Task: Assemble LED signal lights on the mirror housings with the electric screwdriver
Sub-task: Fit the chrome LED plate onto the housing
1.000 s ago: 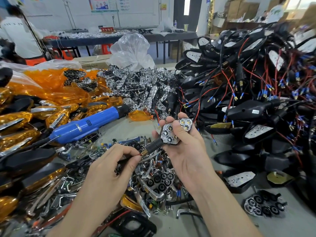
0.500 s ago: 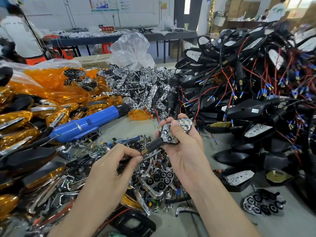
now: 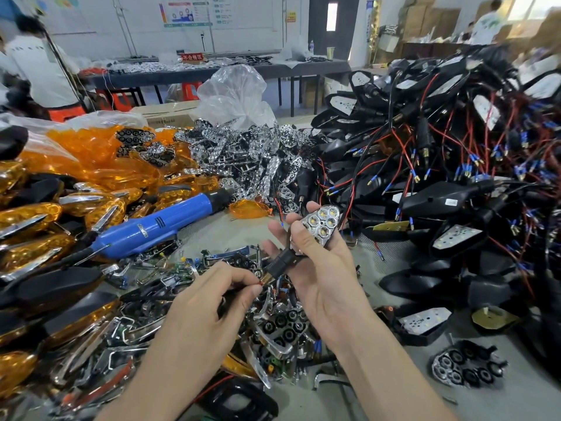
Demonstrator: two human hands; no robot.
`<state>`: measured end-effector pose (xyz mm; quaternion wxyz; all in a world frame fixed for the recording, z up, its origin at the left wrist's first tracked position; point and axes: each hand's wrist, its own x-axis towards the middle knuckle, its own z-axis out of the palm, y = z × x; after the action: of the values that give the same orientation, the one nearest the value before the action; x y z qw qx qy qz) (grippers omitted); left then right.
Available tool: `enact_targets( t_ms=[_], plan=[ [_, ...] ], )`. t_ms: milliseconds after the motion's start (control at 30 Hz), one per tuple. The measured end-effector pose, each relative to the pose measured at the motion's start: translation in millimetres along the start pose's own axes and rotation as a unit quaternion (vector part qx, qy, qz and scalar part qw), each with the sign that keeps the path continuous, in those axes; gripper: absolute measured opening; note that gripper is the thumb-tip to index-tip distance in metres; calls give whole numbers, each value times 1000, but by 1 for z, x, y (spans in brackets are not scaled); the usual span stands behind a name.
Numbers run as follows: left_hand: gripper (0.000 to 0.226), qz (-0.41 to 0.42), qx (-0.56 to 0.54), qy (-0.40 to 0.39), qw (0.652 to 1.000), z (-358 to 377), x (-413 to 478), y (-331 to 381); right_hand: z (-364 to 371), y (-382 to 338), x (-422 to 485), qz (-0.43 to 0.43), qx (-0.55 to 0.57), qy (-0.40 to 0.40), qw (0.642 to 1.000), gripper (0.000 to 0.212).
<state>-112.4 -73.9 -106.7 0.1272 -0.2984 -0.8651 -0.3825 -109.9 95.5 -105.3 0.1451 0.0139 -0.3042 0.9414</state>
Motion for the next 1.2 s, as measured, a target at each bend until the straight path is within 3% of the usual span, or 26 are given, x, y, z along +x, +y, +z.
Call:
enact_targets(
  t_ms=[100, 200, 367, 533, 633, 700, 1033, 1200],
  plan=[
    [15, -1, 7, 15, 1000, -6, 2, 4, -1, 1, 1, 3, -5, 3, 1000, 21],
    [22, -8, -22, 28, 999, -9, 12, 12, 0, 5, 0, 16, -23, 4, 1000, 16],
    [27, -34, -109, -47, 992, 3, 38, 23, 4, 7, -3, 29, -57, -18, 998, 17],
    [26, -67, -175, -91, 978, 5, 51, 29, 5, 3, 0, 58, -64, 32, 996, 43],
    [23, -63, -155, -117, 979, 6, 54, 31, 5, 6, 1, 84, -76, 67, 991, 66],
    [20, -66, -147, -139, 977, 6, 57, 31, 5, 8, 0, 76, -95, 72, 990, 70],
    [34, -180, -239, -156, 941, 10, 68, 34, 4, 14, -1, 55, -119, 51, 990, 36],
    [26, -207, -230, -149, 939, 10, 68, 36, 6, 14, -4, 53, -113, 62, 990, 19]
  ],
)
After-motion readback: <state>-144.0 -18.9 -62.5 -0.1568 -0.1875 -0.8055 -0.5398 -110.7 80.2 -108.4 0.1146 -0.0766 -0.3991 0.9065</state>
